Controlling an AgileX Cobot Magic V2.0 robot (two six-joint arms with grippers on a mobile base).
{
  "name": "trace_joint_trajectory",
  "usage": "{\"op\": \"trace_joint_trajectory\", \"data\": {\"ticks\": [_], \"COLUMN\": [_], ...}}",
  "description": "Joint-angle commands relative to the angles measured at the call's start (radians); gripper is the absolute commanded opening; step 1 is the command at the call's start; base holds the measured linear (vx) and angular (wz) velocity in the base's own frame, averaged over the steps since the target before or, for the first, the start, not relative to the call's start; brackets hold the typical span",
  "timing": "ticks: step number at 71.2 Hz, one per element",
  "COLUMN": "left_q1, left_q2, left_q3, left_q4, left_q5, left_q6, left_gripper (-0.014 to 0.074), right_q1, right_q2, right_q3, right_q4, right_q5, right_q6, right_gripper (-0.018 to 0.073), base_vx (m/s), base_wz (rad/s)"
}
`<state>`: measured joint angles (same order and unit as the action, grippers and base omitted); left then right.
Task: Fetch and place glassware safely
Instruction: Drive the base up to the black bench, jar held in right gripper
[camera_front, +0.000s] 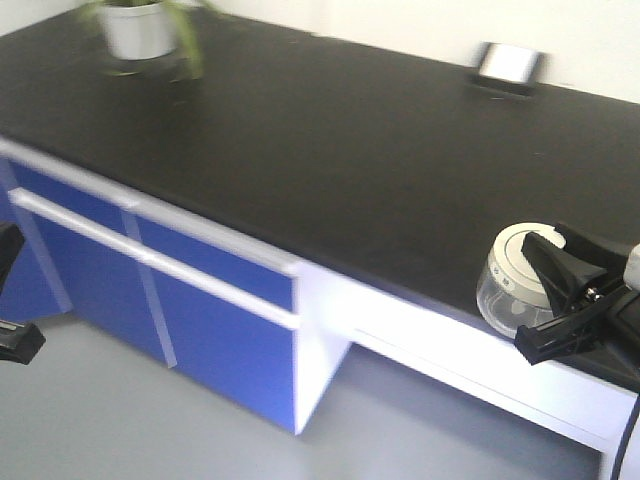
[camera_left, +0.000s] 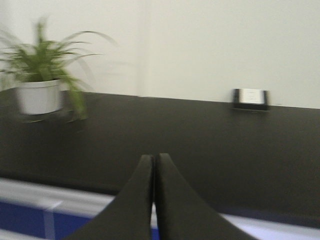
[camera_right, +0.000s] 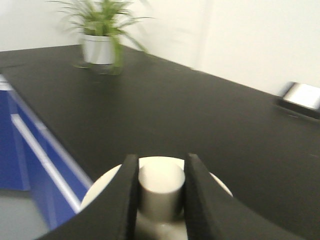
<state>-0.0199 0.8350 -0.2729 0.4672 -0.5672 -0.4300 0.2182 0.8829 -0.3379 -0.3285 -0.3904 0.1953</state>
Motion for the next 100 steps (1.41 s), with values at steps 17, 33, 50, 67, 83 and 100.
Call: {"op": "trace_joint_trajectory", "data": {"ticks": [17,33,50,67,83,100], "left_q1": [-0.006,-0.006,-0.006,-0.006,-0.006,-0.006], "left_q2": [-0.009,-0.009,-0.009,-0.009,-0.009,-0.009], "left_q3": [-0.025,-0.025,-0.025,-0.025,-0.025,-0.025], "left_q4": [-0.023,-0.023,-0.023,-0.023,-0.023,-0.023], "left_q5": [-0.063,-0.063,-0.063,-0.063,-0.063,-0.063], "left_q6": [-0.008,-0.008,-0.008,-0.008,-0.008,-0.008], "left_gripper": [-0.0007,-0.0007,-0.0007,-0.0007,-0.0007,-0.0007], "right_q1": [-0.005,-0.005,-0.005,-0.005,-0.005,-0.005], "right_q2": [-0.006,-0.006,-0.006,-0.006,-0.006,-0.006], "right_q3": [-0.033,-0.033,-0.033,-0.033,-0.033,-0.033], "right_q4": [0.008,0.008,0.008,0.008,0.008,0.008], "right_q5": [-0.094,-0.094,-0.095,-0.095,-0.095,-0.095], "right_q6": [-0.003,-0.003,-0.003,-0.003,-0.003,-0.003], "right_gripper": [-0.0001,-0.0001,-0.0001,-0.0001,-0.0001,-0.0001], "base_vx": [0.26,0.25,0.20,0.12,0.07,0.05], "base_wz": [-0.96,-0.77,-0.49,-0.21,-0.03,-0.01]}}
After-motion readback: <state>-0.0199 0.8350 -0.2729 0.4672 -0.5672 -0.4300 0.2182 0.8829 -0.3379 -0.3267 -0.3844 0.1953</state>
